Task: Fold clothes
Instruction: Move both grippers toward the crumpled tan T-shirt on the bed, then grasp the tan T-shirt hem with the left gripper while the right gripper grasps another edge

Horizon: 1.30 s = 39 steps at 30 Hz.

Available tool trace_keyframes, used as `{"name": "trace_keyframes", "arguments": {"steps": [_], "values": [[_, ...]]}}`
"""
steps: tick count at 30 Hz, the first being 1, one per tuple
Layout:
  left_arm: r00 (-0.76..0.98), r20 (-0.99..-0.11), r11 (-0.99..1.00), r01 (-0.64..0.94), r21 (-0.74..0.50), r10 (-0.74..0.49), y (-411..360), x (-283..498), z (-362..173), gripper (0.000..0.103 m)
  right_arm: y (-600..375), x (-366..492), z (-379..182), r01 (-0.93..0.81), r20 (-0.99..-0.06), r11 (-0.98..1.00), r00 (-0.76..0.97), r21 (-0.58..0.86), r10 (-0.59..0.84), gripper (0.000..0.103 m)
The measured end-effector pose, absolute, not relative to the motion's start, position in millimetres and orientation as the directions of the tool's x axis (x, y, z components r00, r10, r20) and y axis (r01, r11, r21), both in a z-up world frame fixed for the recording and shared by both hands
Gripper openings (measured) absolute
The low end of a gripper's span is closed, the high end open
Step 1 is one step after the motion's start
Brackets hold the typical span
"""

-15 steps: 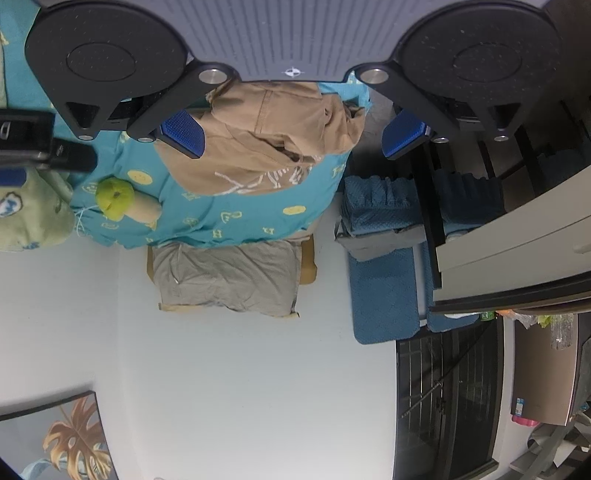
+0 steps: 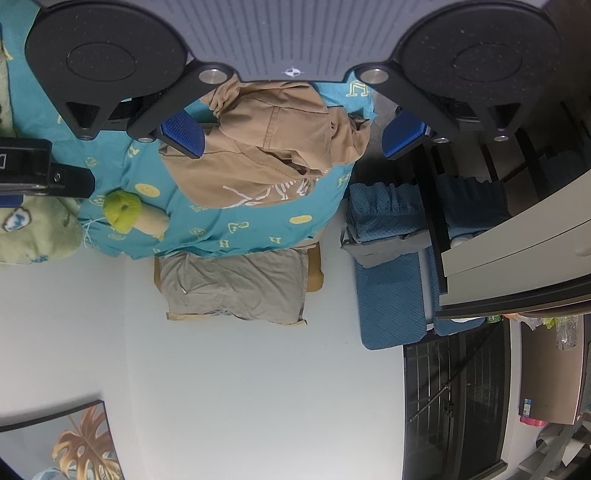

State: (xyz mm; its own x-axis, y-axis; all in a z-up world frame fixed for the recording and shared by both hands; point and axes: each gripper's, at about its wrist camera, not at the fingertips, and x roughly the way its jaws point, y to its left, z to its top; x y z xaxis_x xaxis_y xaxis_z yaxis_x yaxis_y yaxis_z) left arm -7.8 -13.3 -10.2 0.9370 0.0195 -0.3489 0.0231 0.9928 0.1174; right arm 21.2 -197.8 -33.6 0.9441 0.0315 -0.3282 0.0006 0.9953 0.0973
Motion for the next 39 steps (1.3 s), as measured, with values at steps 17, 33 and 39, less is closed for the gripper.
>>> {"name": "trace_keyframes", "arguments": {"steps": [17, 33, 39], "values": [[0.933, -0.357, 0.991, 0.009, 0.133, 0.04, -14, -12, -17, 0.103, -201, 17, -34, 0.016, -0.345, 0.994, 0.938, 0.105, 0.021, 0.103], [0.87, -0.493, 0.999, 0.015, 0.029, 0.001, -5, 19, -32, 0.103, -210, 33, -12, 0.033, -0.322, 0.99, 0.947, 0.136, 0.013, 0.103], [0.824, -0.565, 0.999, 0.033, -0.028, -0.043, -4, 51, -42, 0.103, -224, 56, 17, 0.074, -0.281, 0.975, 0.96, 0.21, -0.012, 0.103]]}}
